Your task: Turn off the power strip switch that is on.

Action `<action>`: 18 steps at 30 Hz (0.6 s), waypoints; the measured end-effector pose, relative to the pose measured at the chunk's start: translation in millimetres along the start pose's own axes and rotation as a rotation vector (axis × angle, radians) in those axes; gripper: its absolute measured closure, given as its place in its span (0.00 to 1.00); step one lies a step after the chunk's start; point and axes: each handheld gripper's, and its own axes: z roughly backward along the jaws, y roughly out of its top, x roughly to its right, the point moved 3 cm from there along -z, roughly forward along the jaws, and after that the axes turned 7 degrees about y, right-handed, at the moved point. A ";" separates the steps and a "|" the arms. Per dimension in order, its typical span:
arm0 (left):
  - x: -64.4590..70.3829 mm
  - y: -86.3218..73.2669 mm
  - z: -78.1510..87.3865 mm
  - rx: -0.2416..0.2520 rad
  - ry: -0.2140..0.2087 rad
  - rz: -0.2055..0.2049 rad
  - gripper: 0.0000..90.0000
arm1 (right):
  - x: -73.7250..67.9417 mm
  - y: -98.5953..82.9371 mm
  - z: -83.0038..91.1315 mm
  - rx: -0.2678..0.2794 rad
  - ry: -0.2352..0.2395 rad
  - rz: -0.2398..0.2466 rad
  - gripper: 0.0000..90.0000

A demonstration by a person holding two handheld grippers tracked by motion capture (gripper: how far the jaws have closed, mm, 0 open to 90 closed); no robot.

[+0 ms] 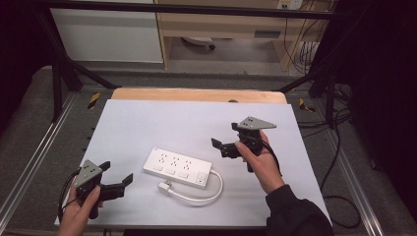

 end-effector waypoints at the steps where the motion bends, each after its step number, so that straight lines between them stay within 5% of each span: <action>1: 0.0 0.0 0.0 0.000 0.000 0.000 0.06 | 1.7 -0.5 2.6 0.003 -0.002 -0.001 0.05; 18: 1.2 -0.1 -0.5 -0.002 0.000 -0.012 0.06 | 28.1 -17.2 49.7 0.044 -0.070 -0.038 0.08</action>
